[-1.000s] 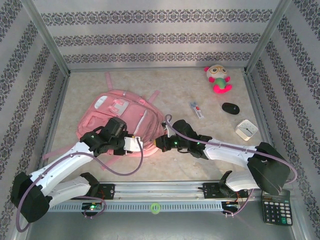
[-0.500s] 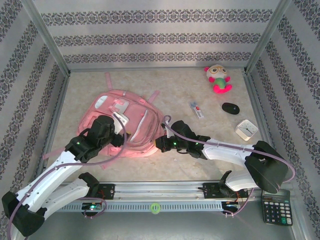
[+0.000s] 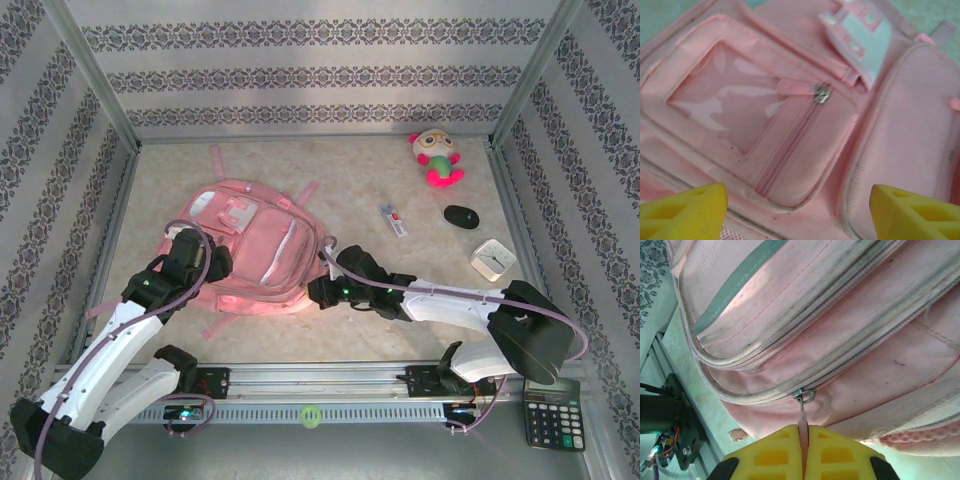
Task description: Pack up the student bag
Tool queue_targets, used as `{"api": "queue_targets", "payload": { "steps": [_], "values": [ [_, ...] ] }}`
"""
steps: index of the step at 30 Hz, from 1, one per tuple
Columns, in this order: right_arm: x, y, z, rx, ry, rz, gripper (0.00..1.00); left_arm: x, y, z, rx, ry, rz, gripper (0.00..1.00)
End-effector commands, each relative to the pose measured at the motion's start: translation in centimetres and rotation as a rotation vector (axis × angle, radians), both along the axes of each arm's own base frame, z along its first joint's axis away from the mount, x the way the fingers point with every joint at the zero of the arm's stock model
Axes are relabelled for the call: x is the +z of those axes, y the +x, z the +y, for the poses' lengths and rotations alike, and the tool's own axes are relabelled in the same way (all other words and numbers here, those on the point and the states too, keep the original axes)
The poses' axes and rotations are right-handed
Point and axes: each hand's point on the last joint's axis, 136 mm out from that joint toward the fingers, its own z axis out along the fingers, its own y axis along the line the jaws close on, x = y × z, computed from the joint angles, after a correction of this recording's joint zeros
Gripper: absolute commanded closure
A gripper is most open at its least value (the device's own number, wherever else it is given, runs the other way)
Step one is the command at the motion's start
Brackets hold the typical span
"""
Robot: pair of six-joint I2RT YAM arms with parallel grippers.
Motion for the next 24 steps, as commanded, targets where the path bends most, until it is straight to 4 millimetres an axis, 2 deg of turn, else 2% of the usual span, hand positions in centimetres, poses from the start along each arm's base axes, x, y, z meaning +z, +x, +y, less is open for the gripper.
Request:
{"api": "queue_targets", "payload": {
  "steps": [1, 3, 7, 16, 18, 21, 24],
  "values": [
    [1.2, 0.4, 1.2, 0.001, 0.023, -0.037, 1.00, -1.9, 0.1, -0.1, 0.042, -0.091, 0.037, 0.25],
    [1.2, 0.2, 1.5, 0.006, 0.026, -0.040, 1.00, -2.8, 1.0, -0.6, 0.016, -0.118, 0.038, 0.24],
    [1.5, -0.3, 2.4, 0.018, 0.031, -0.047, 1.00, -3.8, 3.8, -2.3, -0.081, -0.157, 0.009, 0.23],
    [1.6, -0.9, 5.5, 0.044, 0.058, -0.054, 1.00, -4.1, 12.3, -5.4, -0.240, -0.144, -0.029, 0.23],
    [1.7, -0.8, 6.0, 0.045, 0.065, -0.054, 1.00, -3.6, 13.9, -6.0, -0.276, -0.132, -0.043, 0.23],
    [2.1, -0.3, 6.3, 0.037, 0.068, -0.068, 1.00, -1.9, 14.8, -6.4, -0.339, -0.093, -0.087, 0.23],
    [2.3, 0.2, 5.7, 0.016, 0.062, -0.083, 1.00, 0.1, 13.4, -6.7, -0.464, -0.014, -0.171, 0.22]
  ]
}}
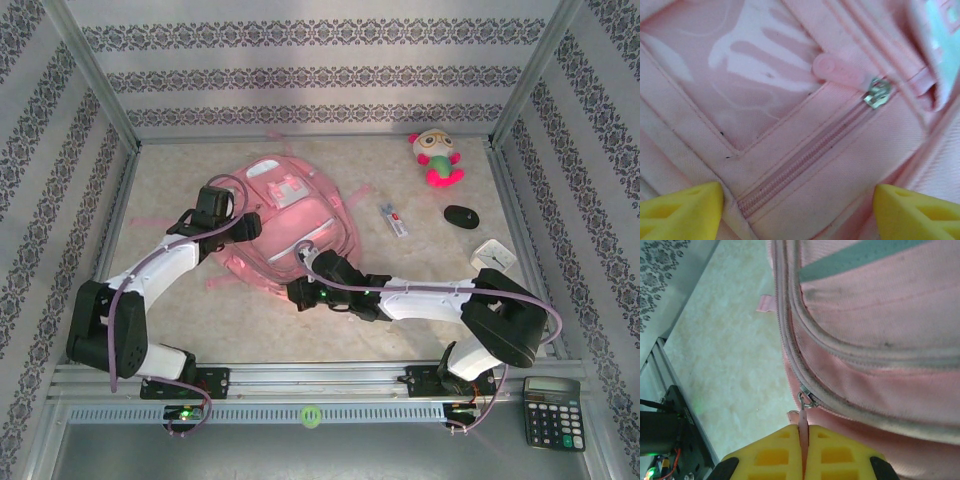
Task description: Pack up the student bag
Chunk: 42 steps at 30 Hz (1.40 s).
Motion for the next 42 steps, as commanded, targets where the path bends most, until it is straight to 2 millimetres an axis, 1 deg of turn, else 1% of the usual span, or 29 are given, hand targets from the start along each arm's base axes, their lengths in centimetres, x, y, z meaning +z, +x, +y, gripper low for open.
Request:
{"api": "queue_targets", "payload": {
  "steps": [1, 3, 7, 9, 11, 14, 16, 18, 20, 22, 23, 25, 26, 28, 30, 32, 33, 37, 42],
  "values": [
    [1.8, 0.2, 0.7, 0.000, 0.050, -0.027, 1.00, 4.4, -0.4, -1.3, -0.204, 0.062, -0.200, 0.22],
    [1.7, 0.7, 0.0, -0.016, 0.050, -0.024, 1.00, 5.6, -2.2, -1.8, -0.334, 0.129, -0.282, 0.23],
    [1.9, 1.1, -0.8, -0.012, 0.049, -0.022, 1.00, 5.8, -6.6, -4.3, -0.711, 0.249, -0.457, 0.23],
    [2.1, 1.0, -1.0, -0.002, 0.048, -0.025, 1.00, 5.5, -8.4, -5.5, -0.873, 0.264, -0.481, 0.23],
    [2.2, 0.8, -1.2, 0.009, 0.053, -0.021, 1.00, 4.8, -10.4, -6.8, -1.055, 0.267, -0.466, 0.24],
    [2.1, 0.6, -1.3, 0.022, 0.056, -0.013, 1.00, 3.3, -11.4, -8.4, -1.226, 0.323, -0.444, 0.24],
    [2.0, 0.6, -1.5, 0.023, 0.056, -0.011, 1.00, 2.3, -11.7, -9.2, -1.310, 0.379, -0.454, 0.24],
    [2.0, 0.6, -1.7, 0.024, 0.057, -0.008, 1.00, 1.4, -11.3, -9.6, -1.354, 0.441, -0.469, 0.24],
    [2.1, 0.6, -1.9, 0.023, 0.061, -0.008, 1.00, 0.5, -10.9, -9.6, -1.375, 0.495, -0.466, 0.24],
    [2.2, 0.7, -2.1, 0.021, 0.064, -0.011, 1.00, -0.7, -10.5, -9.2, -1.392, 0.551, -0.447, 0.28],
    [2.2, 0.7, -2.2, 0.021, 0.065, -0.010, 1.00, -1.2, -10.2, -8.8, -1.396, 0.586, -0.440, 0.31],
    [2.2, 0.7, -2.4, 0.018, 0.066, -0.008, 1.00, -2.1, -9.6, -8.2, -1.388, 0.649, -0.429, 0.46],
    [2.1, 0.7, -2.7, 0.014, 0.064, -0.007, 1.00, -2.3, -9.2, -8.0, -1.375, 0.678, -0.436, 0.51],
    [1.9, 0.7, -3.2, 0.008, 0.061, -0.003, 1.00, -2.3, -9.1, -7.8, -1.370, 0.705, -0.451, 0.57],
    [1.7, 0.8, -3.8, -0.001, 0.059, 0.001, 1.00, -2.2, -9.0, -7.6, -1.362, 0.726, -0.458, 0.72],
    [1.5, 1.1, -4.5, -0.013, 0.057, 0.007, 1.00, -2.5, -9.0, -7.1, -1.358, 0.750, -0.444, 0.83],
    [1.5, 1.3, -5.0, -0.021, 0.058, 0.010, 1.00, -2.6, -9.1, -6.9, -1.360, 0.762, -0.435, 0.86],
    [1.4, 2.1, -7.1, -0.053, 0.064, 0.021, 1.00, -2.6, -9.3, -6.2, -1.357, 0.787, -0.413, 0.95],
    [1.2, 3.2, -10.7, -0.111, 0.069, 0.034, 1.00, -2.3, -9.6, -5.9, -1.349, 0.796, -0.405, 0.96]
  ]
}}
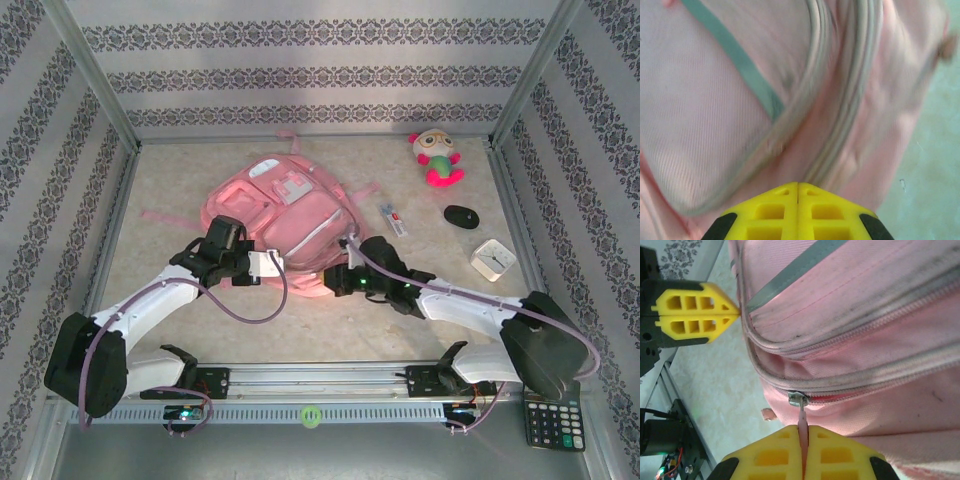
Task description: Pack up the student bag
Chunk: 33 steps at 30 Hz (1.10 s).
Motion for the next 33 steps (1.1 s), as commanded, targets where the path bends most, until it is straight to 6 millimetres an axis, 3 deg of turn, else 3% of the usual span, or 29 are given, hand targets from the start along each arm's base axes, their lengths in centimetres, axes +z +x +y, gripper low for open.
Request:
{"api": "queue_targets", "payload": {
  "steps": [1, 2, 4, 6, 8, 12, 15, 20, 24, 29, 33],
  "values": [
    [0.4, 0.0, -1.7, 0.007, 0.004, -0.013, 1.00, 0.0, -0.2, 1.0, 0.025, 0.033, -0.007, 0.96],
    [0.5, -0.1, -1.8, 0.013, 0.001, -0.016, 1.00, 0.6, -0.2, 0.7, 0.032, 0.000, -0.003, 0.94],
    [1.0, -0.4, -1.6, 0.036, 0.011, -0.023, 1.00, 2.7, -0.3, -1.0, 0.028, -0.125, 0.012, 0.80],
    [1.3, -0.6, -1.2, 0.054, 0.020, -0.024, 1.00, 4.8, -0.5, -2.8, 0.009, -0.238, 0.009, 0.56],
    [1.5, -0.7, -0.9, 0.068, 0.020, -0.031, 1.00, 5.8, -0.5, -4.7, -0.013, -0.285, -0.026, 0.45],
    [1.8, -0.7, -0.5, 0.080, 0.022, -0.041, 1.00, 5.7, -0.2, -8.5, -0.071, -0.276, -0.080, 0.22],
    [1.9, -0.8, -0.3, 0.089, 0.023, -0.041, 1.00, 4.5, 0.8, -10.5, -0.089, -0.229, -0.091, 0.18],
    [2.0, -0.8, 0.0, 0.097, 0.027, -0.044, 1.00, 1.9, 2.5, -11.8, -0.085, -0.165, -0.089, 0.25],
    [2.3, -0.6, -0.1, 0.087, 0.027, -0.055, 1.00, 0.4, 2.7, -11.5, -0.075, -0.135, -0.076, 0.54],
    [1.8, 0.1, -1.7, 0.042, 0.030, -0.043, 1.00, 0.5, 1.1, -10.4, -0.100, -0.149, -0.053, 0.86],
    [1.4, 0.3, -3.0, 0.025, 0.043, -0.029, 1.00, 0.8, -0.6, -7.9, -0.103, -0.138, -0.002, 0.89]
  ]
}}
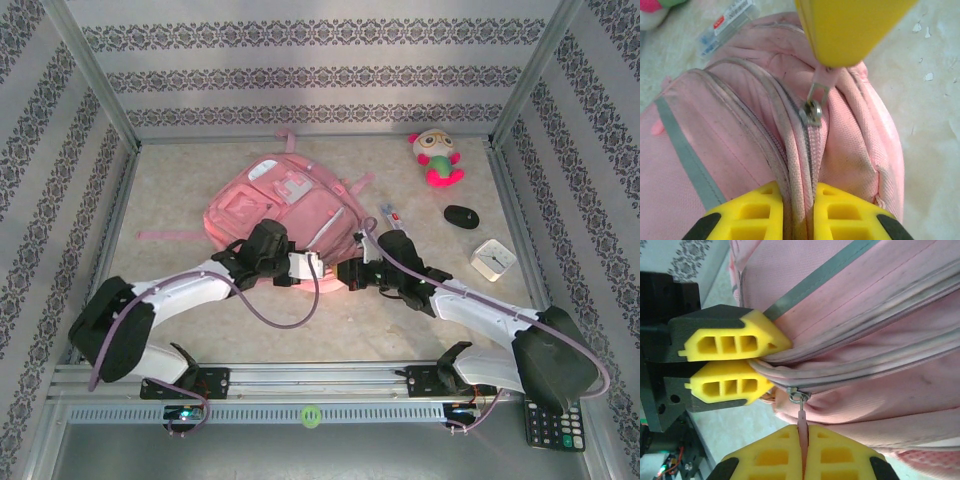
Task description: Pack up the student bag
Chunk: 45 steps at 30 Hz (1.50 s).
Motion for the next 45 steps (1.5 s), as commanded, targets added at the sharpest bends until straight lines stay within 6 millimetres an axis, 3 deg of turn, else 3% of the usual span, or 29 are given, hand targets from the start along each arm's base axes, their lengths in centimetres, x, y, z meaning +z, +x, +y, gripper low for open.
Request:
{"api": "queue_targets", "payload": {
  "steps": [1, 6, 11, 14, 16, 21, 25, 30, 33, 36, 38, 42, 45],
  "values": [
    [0.2, -0.5, -0.7, 0.021, 0.022, -0.002, 1.00, -0.1, -1.3, 3.0, 0.018, 0.039, 0.039, 0.89],
    [0.7, -1.0, -0.2, 0.054, 0.040, -0.008, 1.00, 0.4, -3.2, 6.6, 0.045, 0.085, 0.055, 0.88],
    [1.1, -2.0, 1.4, 0.112, 0.039, -0.025, 1.00, 0.7, -3.9, 10.5, 0.139, 0.140, 0.066, 0.84],
    [1.3, -2.8, 2.8, 0.151, 0.042, -0.036, 1.00, 1.6, -4.2, 12.6, 0.197, 0.110, 0.089, 0.80],
    [1.8, -3.7, 4.5, 0.199, 0.051, -0.048, 1.00, 2.1, -4.4, 13.1, 0.220, 0.093, 0.079, 0.72],
    [2.3, -4.1, 7.0, 0.245, 0.063, -0.055, 1.00, 5.1, -4.8, 10.6, 0.249, -0.111, 0.162, 0.33],
    [2.5, -3.8, 7.8, 0.254, 0.069, -0.059, 1.00, 6.7, -4.3, 7.4, 0.274, -0.182, 0.169, 0.26],
    [2.7, -3.6, 8.3, 0.256, 0.076, -0.058, 1.00, 4.9, -4.6, 4.8, 0.231, -0.128, 0.194, 0.22],
    [2.6, -3.6, 8.5, 0.258, 0.078, -0.054, 1.00, 3.5, -4.5, 3.8, 0.202, -0.127, 0.215, 0.23],
    [2.5, -3.6, 8.5, 0.261, 0.077, -0.052, 1.00, 2.0, -3.0, 3.8, 0.233, -0.106, 0.174, 0.33],
    [2.4, -3.5, 8.2, 0.247, 0.070, -0.047, 1.00, 0.9, -2.9, 4.0, 0.222, -0.045, 0.177, 0.43],
    [1.2, -2.6, 6.3, 0.193, 0.050, -0.016, 1.00, 0.2, -3.8, 5.1, 0.172, 0.030, 0.169, 0.83],
    [0.3, -1.8, 4.4, 0.155, 0.041, 0.002, 1.00, 0.3, -5.0, 6.2, 0.142, 0.030, 0.196, 0.90]
  ]
}}
